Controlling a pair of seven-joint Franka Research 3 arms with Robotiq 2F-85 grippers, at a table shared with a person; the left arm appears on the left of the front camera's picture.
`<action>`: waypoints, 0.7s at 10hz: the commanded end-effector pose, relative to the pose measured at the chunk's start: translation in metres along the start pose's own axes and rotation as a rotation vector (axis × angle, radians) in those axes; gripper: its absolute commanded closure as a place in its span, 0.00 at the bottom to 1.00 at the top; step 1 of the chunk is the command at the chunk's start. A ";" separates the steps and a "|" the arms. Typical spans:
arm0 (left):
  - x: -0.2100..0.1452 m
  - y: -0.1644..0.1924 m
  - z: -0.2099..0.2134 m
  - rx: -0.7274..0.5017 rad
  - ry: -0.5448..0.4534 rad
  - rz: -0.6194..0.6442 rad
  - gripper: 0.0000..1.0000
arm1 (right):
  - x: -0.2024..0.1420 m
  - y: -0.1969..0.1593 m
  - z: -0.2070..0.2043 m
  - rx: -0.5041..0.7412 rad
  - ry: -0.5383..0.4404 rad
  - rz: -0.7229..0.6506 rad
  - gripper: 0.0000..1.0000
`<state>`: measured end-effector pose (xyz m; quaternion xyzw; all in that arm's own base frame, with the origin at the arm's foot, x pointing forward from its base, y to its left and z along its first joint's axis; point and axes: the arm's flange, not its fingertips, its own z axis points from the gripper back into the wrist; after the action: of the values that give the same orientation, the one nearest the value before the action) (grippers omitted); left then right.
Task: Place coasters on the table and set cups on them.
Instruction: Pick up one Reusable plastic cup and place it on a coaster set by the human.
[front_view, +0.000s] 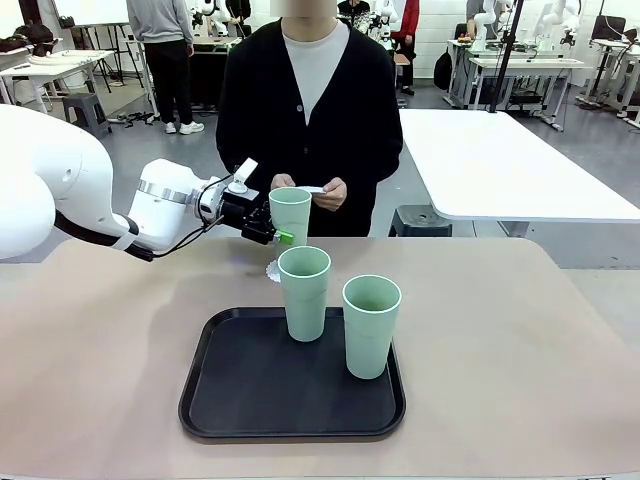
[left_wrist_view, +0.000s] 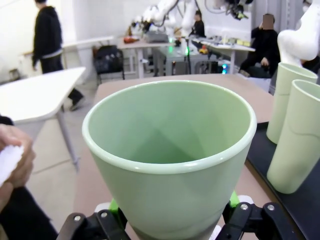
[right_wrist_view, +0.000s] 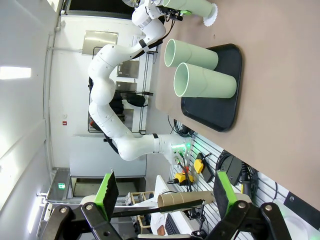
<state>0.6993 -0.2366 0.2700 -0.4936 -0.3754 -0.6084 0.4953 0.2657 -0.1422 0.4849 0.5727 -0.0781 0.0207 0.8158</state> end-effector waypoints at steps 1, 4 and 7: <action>0.002 -0.015 0.001 -0.024 0.014 0.021 0.14 | 0.000 0.000 0.001 0.006 -0.001 0.004 0.00; -0.005 -0.029 0.000 -0.036 0.019 0.009 0.14 | 0.000 0.000 0.001 0.006 -0.001 0.004 0.00; -0.005 -0.028 0.001 -0.033 0.010 -0.005 0.14 | 0.000 0.000 0.001 0.006 -0.001 0.004 0.00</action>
<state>0.6808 -0.2321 0.2604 -0.4998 -0.3581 -0.6109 0.4989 0.2657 -0.1422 0.4849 0.5727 -0.0781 0.0207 0.8158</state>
